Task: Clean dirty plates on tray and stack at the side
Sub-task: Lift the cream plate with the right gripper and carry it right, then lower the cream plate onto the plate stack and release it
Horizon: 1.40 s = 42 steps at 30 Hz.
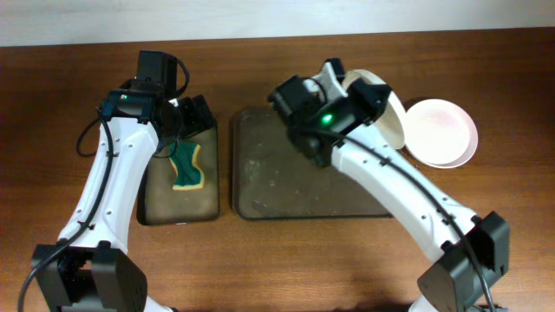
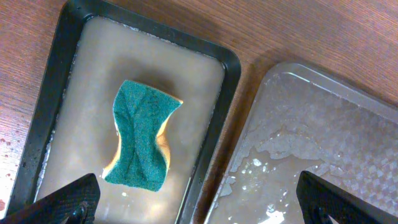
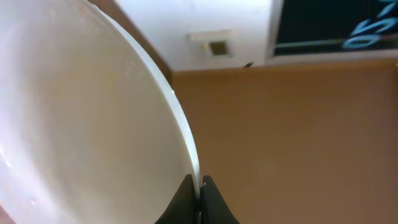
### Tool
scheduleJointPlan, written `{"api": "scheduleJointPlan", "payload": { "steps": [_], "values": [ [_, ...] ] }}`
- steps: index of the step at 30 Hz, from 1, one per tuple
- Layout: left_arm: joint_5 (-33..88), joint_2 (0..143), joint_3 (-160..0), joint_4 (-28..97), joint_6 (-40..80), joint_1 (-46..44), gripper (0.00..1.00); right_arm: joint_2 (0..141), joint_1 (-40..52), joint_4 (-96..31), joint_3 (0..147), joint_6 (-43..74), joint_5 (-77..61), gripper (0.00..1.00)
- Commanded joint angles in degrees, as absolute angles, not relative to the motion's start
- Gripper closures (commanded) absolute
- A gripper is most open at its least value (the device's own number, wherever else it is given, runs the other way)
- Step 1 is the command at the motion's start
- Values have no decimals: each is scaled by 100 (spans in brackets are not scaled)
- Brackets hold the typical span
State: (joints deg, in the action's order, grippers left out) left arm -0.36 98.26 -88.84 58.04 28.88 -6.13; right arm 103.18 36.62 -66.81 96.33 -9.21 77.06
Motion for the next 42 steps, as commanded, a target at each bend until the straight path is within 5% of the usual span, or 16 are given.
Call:
{"api": "scheduleJointPlan", "payload": {
  "steps": [1,4,8,19,26,42],
  "values": [
    [5,9843,-8930,5815,2814,-611,1,10182,3813,-6488,9747,-320,7791,96],
    [5,9843,-8930,5815,2814,-611,0,10243,3319,-6257,9736,-1627,3557,96],
    [5,9843,-8930,5813,2814,-611,1,10248,2156,-6047,9736,150,3037,96],
    [5,9843,-8930,5815,2814,-611,1,10326,-1741,-6060,9730,220,-2038,96],
    [5,9843,-8930,5815,2814,-611,1,10711,-2842,-5924,9730,224,-1957,96],
    [5,9843,-8930,5815,2814,-611,0,11644,-3004,-5520,9730,764,-681,92]
  ]
}}
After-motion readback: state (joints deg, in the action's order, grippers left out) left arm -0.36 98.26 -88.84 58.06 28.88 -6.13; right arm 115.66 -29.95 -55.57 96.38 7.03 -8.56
